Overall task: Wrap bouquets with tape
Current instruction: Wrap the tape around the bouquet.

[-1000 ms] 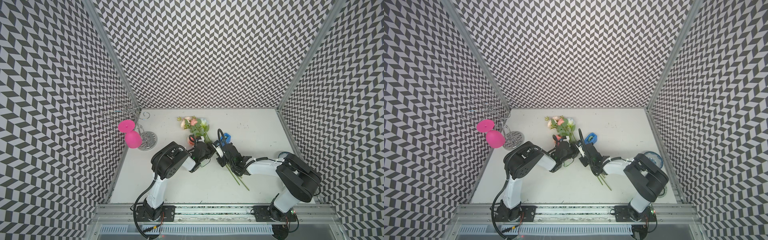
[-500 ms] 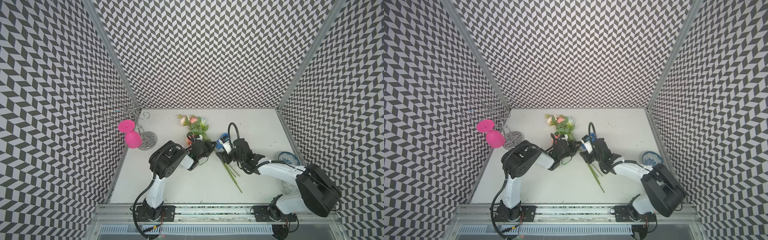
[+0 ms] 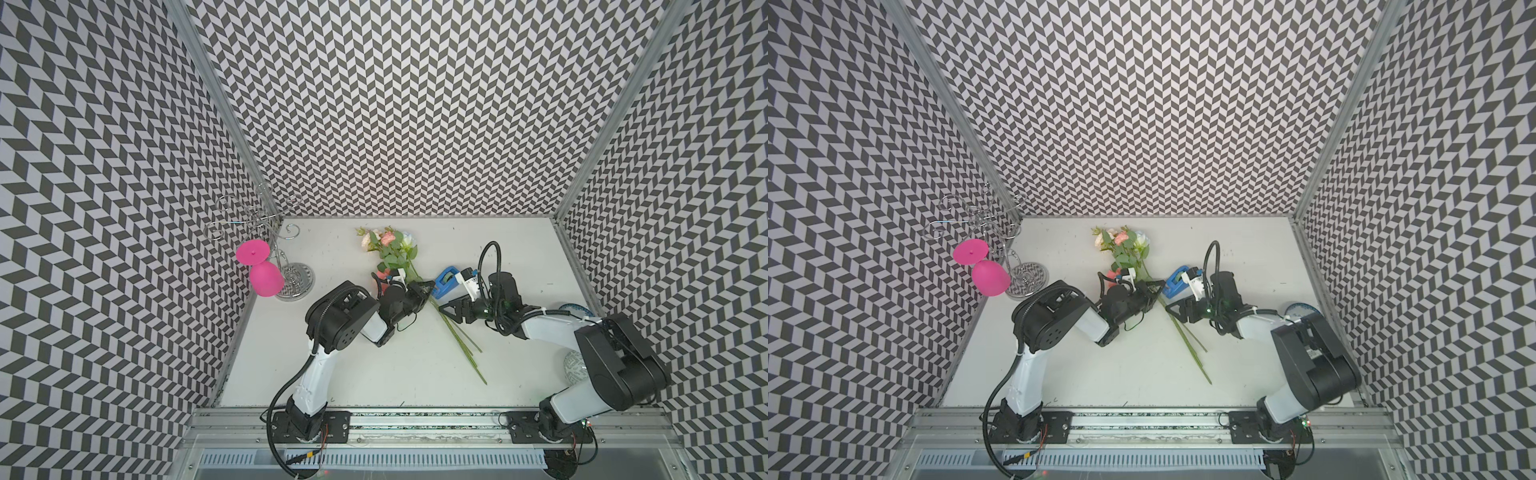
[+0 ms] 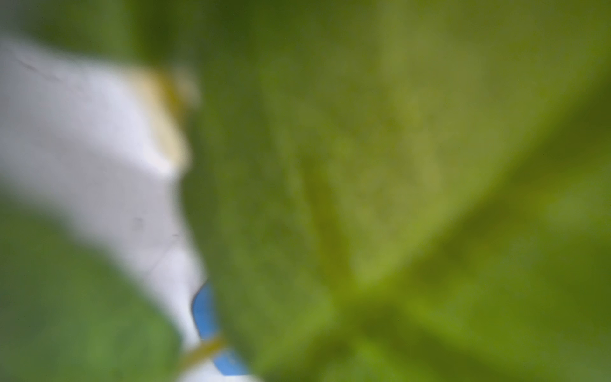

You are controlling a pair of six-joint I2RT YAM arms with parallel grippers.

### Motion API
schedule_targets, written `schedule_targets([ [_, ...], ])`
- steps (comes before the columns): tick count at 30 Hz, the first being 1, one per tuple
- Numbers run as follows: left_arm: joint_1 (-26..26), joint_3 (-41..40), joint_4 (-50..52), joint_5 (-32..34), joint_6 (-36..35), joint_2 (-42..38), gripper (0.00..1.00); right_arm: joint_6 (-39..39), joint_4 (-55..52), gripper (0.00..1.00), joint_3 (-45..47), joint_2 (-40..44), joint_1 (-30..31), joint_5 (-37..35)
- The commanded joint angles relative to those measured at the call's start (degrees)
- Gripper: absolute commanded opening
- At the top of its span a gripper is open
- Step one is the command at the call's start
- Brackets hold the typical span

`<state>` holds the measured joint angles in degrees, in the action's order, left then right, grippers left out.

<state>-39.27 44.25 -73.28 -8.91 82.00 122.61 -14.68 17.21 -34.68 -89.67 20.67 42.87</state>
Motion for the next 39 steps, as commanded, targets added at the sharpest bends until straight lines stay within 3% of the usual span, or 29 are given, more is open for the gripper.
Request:
schedule_targets([
  [1, -1.0, 0.2, -9.4, -1.1, 2.2, 1.2, 0.00, -3.4, 6.9, 0.67, -1.3, -2.5, -1.3, 7.2],
  [6, -2.1, 1.1, -12.4, -1.7, 3.6, 2.7, 0.00, -4.5, 8.5, 0.65, -2.3, -5.7, -1.5, 9.5],
  [12, -2.6, 2.1, -14.0, -2.2, 3.1, 3.0, 0.00, -5.5, 8.4, 0.48, -3.9, -9.3, -1.6, 11.7],
  [20, -2.2, 4.3, -15.3, -5.9, 1.5, 3.8, 0.00, -3.4, 8.9, 0.03, -4.2, -11.3, -3.5, 12.7],
  [21, -2.1, 4.8, -15.4, -6.9, 1.4, 4.1, 0.00, -2.2, 7.6, 0.01, -4.5, -10.8, -3.4, 11.1],
  [22, -2.1, 5.1, -14.9, -7.2, 1.0, 4.2, 0.06, -1.0, 6.3, 0.00, -4.6, -10.0, -3.3, 9.2],
  [24, -2.0, 5.3, -12.3, -7.7, -0.4, 3.8, 0.33, 2.1, 3.8, 0.00, -4.1, -6.5, -2.7, 3.0],
  [26, -1.7, 5.3, -7.7, -7.8, -1.8, 2.6, 0.48, 4.8, 2.7, 0.00, -2.9, -2.8, -1.4, -4.5],
  [29, -1.1, 6.2, 1.4, -7.9, -5.6, 0.3, 0.61, 7.1, 4.1, 0.00, -0.8, 1.6, 1.1, -12.7],
  [34, -1.3, 11.3, 20.0, -7.3, -13.1, -2.9, 0.71, 10.7, 4.8, 0.00, 0.4, 5.3, 6.8, -24.1],
  [39, -2.1, 17.0, 32.3, -5.0, -19.2, -4.9, 0.66, 14.5, 1.3, 0.00, -0.6, 4.8, 12.3, -36.7],
])
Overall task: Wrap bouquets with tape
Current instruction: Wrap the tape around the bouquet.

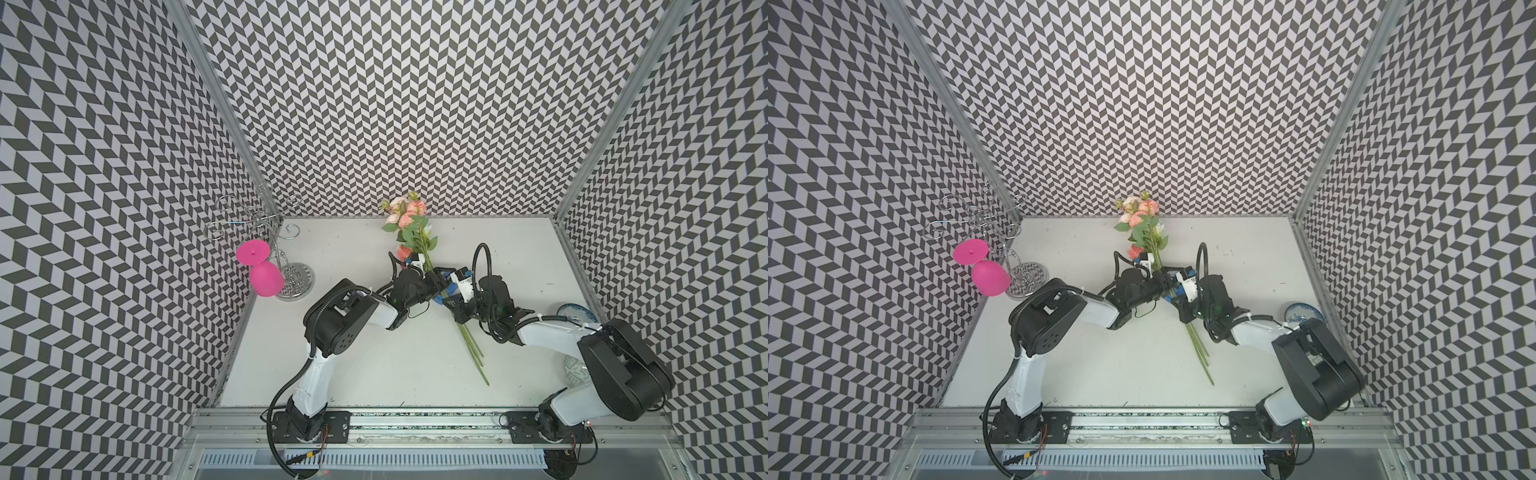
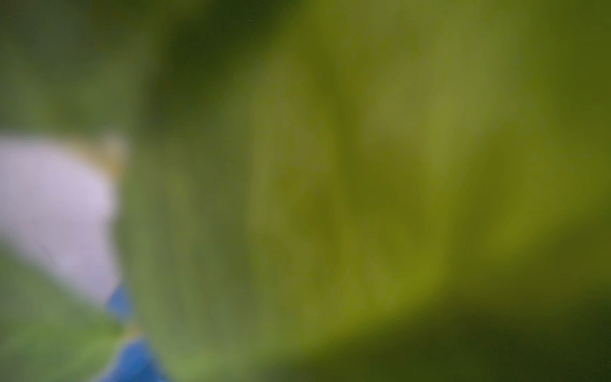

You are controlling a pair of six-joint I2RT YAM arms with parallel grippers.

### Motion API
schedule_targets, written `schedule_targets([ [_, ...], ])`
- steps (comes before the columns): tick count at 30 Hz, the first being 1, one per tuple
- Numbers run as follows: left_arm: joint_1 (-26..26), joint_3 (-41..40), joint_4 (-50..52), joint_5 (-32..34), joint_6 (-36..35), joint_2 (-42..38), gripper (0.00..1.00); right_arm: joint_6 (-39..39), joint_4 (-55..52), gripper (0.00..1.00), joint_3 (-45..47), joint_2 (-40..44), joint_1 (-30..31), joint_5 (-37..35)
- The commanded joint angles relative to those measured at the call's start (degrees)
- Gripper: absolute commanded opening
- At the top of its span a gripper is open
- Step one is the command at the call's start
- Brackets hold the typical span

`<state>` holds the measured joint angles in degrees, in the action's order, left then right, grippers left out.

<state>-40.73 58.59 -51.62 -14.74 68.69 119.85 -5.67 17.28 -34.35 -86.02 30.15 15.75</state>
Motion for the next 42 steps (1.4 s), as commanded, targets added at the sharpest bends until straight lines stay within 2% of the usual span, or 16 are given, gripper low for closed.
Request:
schedule_targets([
  [1, -0.7, 3.4, 11.8, 1.1, -6.1, -2.2, 0.59, 6.1, 2.0, 0.00, -0.3, 1.3, 3.6, -11.1],
  [4, -0.8, 4.2, 12.9, 2.0, -6.6, -2.4, 0.39, 6.1, 3.1, 0.00, 0.3, 0.9, 4.1, -10.7],
  [6, -0.9, 4.4, 12.6, 1.9, -6.9, -2.5, 0.20, 5.7, 3.5, 0.00, 0.5, 0.2, 4.1, -10.0],
  [7, -0.9, 4.8, 12.6, 1.5, -7.1, -2.3, 0.10, 5.5, 4.3, 0.01, 0.7, -0.1, 4.1, -9.4],
  [9, -0.9, 4.8, 12.2, 1.3, -7.5, -2.4, 0.00, 4.5, 6.1, 0.08, 1.4, -0.1, 3.7, -8.0],
  [16, -0.1, 3.5, 4.1, -1.9, -9.2, -2.5, 0.00, 1.5, 9.4, 0.44, 3.2, 1.9, -3.3, 8.1],
  [18, 0.0, 3.5, 1.8, -3.4, -10.2, -2.5, 0.00, 0.8, 10.1, 0.49, 3.6, 2.1, -5.9, 13.9],
  [21, 0.4, 3.4, -2.4, -6.8, -11.2, -2.0, 0.00, -0.6, 10.4, 0.50, 2.6, -0.3, -10.2, 22.8],
  [26, 0.8, 3.1, -9.7, -10.6, -10.9, -0.8, 0.00, -4.1, 13.3, 0.47, 1.0, -5.7, -13.9, 31.3],
  [31, 0.7, 3.1, -16.8, -14.1, -7.5, 1.7, 0.00, -4.4, 13.9, 0.33, -0.8, -8.8, -14.5, 33.6],
  [33, 0.8, 2.6, -18.2, -13.9, -6.6, 2.1, 0.00, -4.0, 12.9, 0.32, -0.9, -9.2, -14.7, 33.8],
  [34, 0.9, 2.5, -17.9, -13.5, -6.5, 2.1, 0.00, -3.9, 12.5, 0.29, -0.7, -9.3, -14.7, 33.2],
  [37, 0.9, 3.6, -16.3, -14.3, -7.2, 2.6, 0.00, -3.3, 10.8, 0.13, -0.5, -9.3, -14.7, 29.6],
  [39, 0.8, 4.0, -14.6, -14.0, -7.6, 2.7, 0.00, -1.9, 8.8, 0.08, -0.8, -8.4, -14.3, 26.5],
  [41, 0.5, 4.7, -10.0, -12.9, -9.1, 2.3, 0.16, 0.4, 5.8, 0.03, -1.4, -7.0, -13.1, 21.6],
  [42, 0.3, 5.1, -8.3, -12.5, -10.4, 2.1, 0.19, 1.5, 4.7, 0.02, -1.7, -6.3, -12.5, 20.1],
])
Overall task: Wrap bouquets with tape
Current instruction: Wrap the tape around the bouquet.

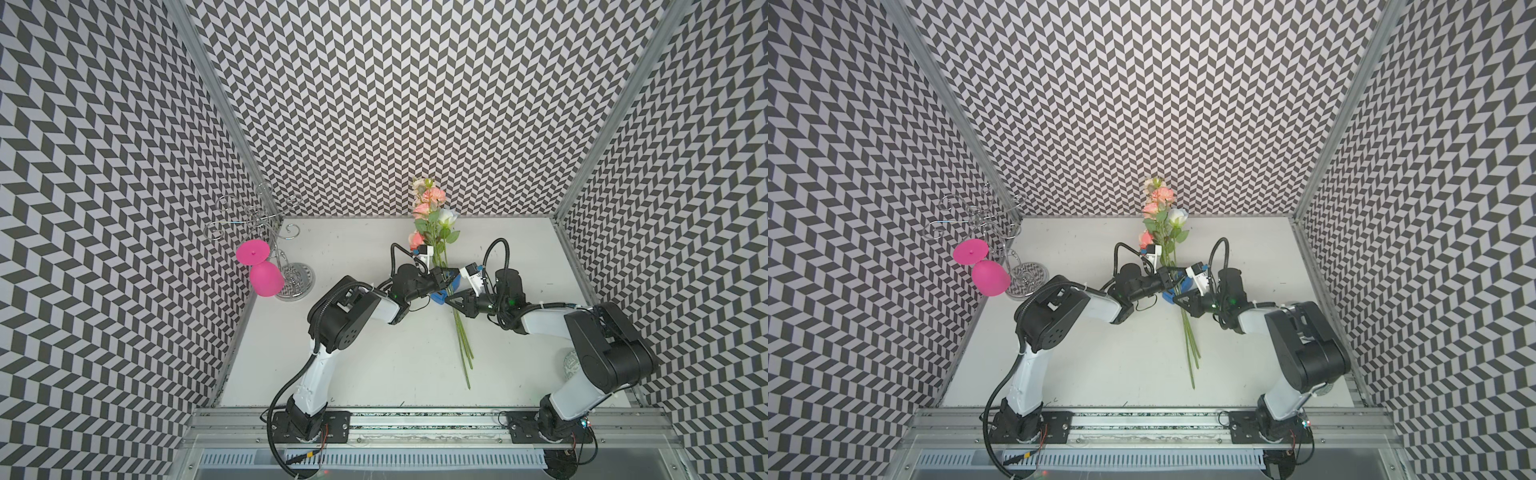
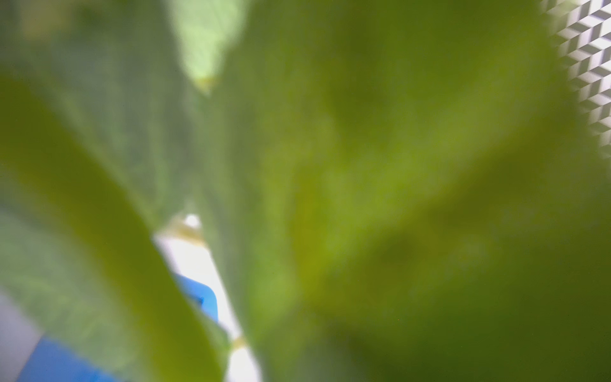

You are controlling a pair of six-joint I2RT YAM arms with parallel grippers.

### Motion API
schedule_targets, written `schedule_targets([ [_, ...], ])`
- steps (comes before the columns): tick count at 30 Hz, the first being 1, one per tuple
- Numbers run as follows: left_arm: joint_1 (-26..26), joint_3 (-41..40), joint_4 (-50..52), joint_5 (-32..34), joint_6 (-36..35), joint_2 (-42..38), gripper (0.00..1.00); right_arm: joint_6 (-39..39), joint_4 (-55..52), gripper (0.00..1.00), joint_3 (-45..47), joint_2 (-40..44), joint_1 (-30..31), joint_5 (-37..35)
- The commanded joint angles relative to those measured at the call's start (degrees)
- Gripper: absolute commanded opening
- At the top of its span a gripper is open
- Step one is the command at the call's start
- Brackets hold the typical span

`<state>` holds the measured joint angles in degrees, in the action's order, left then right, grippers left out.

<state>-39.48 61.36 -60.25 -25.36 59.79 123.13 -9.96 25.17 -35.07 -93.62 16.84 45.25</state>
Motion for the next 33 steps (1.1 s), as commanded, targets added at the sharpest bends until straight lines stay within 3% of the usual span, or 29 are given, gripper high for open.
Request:
schedule_targets([
  [1, -1.2, 3.2, 3.2, -1.7, -2.9, -1.5, 0.27, 6.8, -4.0, 0.01, -1.1, 2.2, 1.7, -11.5],
  [5, -1.9, 6.8, 17.9, 2.6, -7.5, -3.1, 0.60, 9.8, -4.9, 0.00, -0.4, 6.6, 6.6, -24.1],
  [7, -2.3, 8.8, 25.7, 6.0, -9.1, -3.7, 0.64, 10.4, -4.4, 0.00, 0.0, 8.4, 8.8, -29.6],
  [10, -2.4, 10.0, 29.7, 8.5, -9.6, -3.9, 0.64, 11.7, -4.7, 0.00, -0.6, 8.7, 12.3, -35.0],
  [11, -2.4, 10.3, 29.8, 8.7, -9.1, -3.7, 0.62, 12.2, -5.0, 0.00, -1.0, 8.4, 13.3, -36.8],
  [14, -2.6, 10.5, 29.1, 9.1, -7.9, -3.8, 0.24, 12.7, -5.5, 0.00, -1.8, 6.8, 15.2, -39.1],
  [17, -2.9, 10.6, 29.5, 9.1, -8.0, -4.1, 0.02, 12.7, -6.6, 0.04, -2.8, 5.1, 15.4, -38.5],
  [21, -2.6, 8.0, 26.4, 8.8, -6.5, -5.1, 0.00, 10.5, -4.6, 0.24, -1.7, 5.7, 13.9, -33.4],
  [25, -1.8, 6.8, 22.1, 6.7, -5.9, -5.2, 0.00, 6.0, -0.6, 0.42, 1.4, 9.0, 7.6, -20.0],
  [29, -1.1, 4.1, 14.1, 4.5, -4.5, -5.4, 0.00, 0.2, 5.8, 0.49, 5.3, 11.1, 0.7, -4.9],
  [33, -0.8, 3.2, 9.0, 3.0, -4.0, -5.4, 0.00, -3.5, 7.8, 0.50, 5.5, 7.2, -1.9, 2.3],
])
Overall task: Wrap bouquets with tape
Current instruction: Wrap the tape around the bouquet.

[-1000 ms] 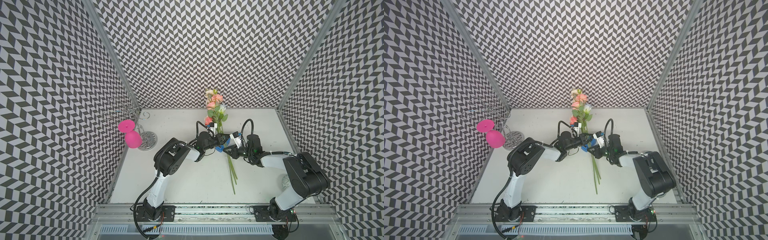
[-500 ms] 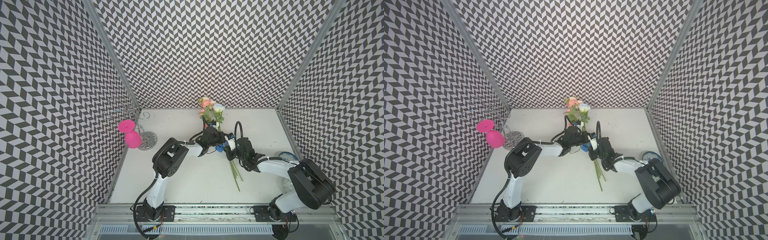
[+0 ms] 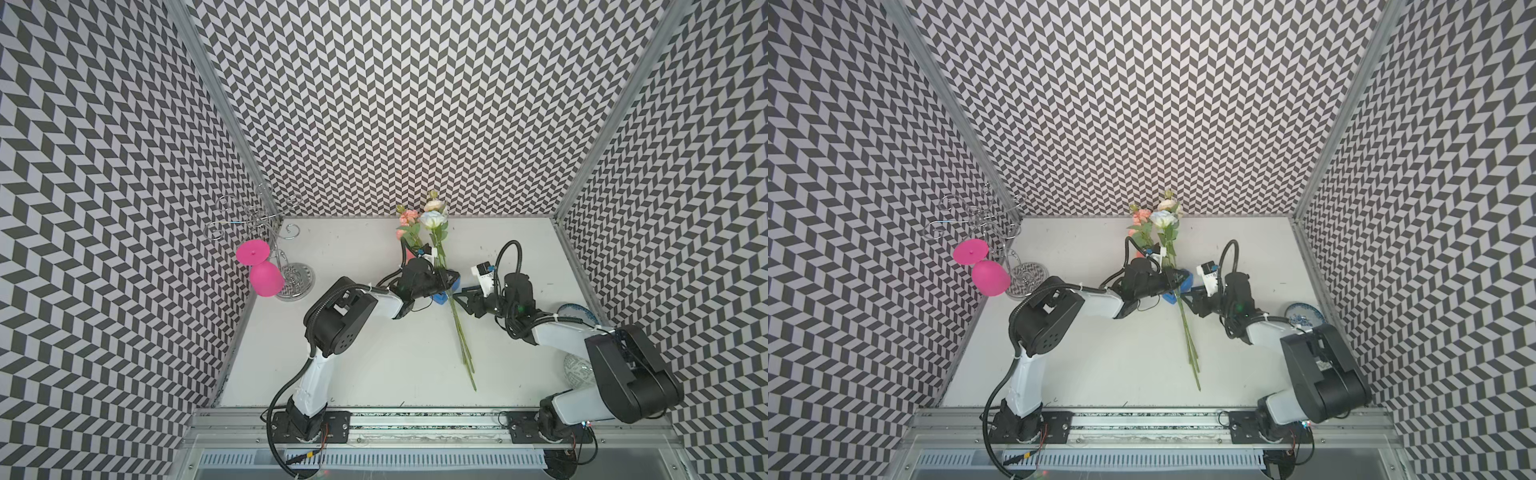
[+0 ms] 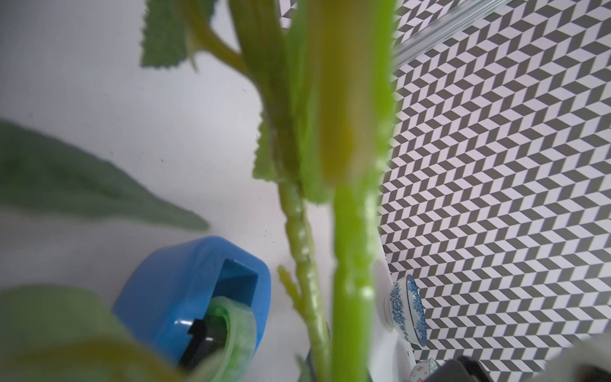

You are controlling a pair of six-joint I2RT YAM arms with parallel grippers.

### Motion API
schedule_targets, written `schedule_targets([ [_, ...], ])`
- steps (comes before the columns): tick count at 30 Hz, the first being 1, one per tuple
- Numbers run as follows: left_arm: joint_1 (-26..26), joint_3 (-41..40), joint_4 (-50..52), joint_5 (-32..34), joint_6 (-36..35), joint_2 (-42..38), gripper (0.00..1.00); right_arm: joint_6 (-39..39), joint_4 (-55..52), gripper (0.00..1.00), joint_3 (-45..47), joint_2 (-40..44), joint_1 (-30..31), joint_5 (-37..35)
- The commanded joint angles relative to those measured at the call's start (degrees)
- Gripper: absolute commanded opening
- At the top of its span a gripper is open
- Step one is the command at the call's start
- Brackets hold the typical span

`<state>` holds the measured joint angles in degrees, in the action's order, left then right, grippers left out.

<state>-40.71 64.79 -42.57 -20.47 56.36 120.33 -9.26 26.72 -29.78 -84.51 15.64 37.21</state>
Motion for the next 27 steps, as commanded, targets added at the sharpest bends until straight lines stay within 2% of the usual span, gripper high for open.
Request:
schedule_targets([
  [1, 0.3, -0.8, -10.1, -1.9, -0.3, -2.8, 0.00, -5.8, 7.4, 0.50, -0.1, -3.6, -1.2, 11.9],
  [4, 0.3, -1.9, -13.5, -2.3, 0.5, -2.9, 0.00, -9.3, 10.4, 0.48, -1.3, -7.8, -2.0, 16.0],
  [10, 0.4, -3.2, -18.2, -2.5, 2.4, -2.4, 0.00, -10.2, 10.7, 0.49, -3.8, -12.2, -2.1, 19.9],
  [13, 0.3, -3.8, -20.2, -2.5, 3.2, -2.0, 0.00, -10.7, 10.3, 0.48, -4.4, -13.2, -2.0, 20.8],
  [16, 0.2, -4.2, -24.2, -3.2, 4.3, -1.2, 0.00, -10.6, 9.3, 0.44, -5.0, -13.7, -2.0, 20.2],
  [21, -0.3, -3.2, -22.6, -3.6, 3.7, -0.7, 0.00, -5.2, 1.0, 0.14, -6.9, -12.5, -1.6, 13.9],
  [23, -0.2, -3.5, -23.2, -3.6, 4.2, -0.3, 0.00, -2.2, -2.5, 0.06, -7.0, -11.0, -0.8, 9.6],
  [24, -0.2, -3.7, -23.4, -3.4, 4.5, -0.1, 0.02, -1.1, -4.0, 0.03, -6.9, -10.1, -0.3, 6.5],
  [27, -0.3, -3.6, -18.3, -2.4, 3.5, -0.7, 0.35, 2.2, -7.3, 0.00, -6.2, -6.8, 2.0, -3.5],
])
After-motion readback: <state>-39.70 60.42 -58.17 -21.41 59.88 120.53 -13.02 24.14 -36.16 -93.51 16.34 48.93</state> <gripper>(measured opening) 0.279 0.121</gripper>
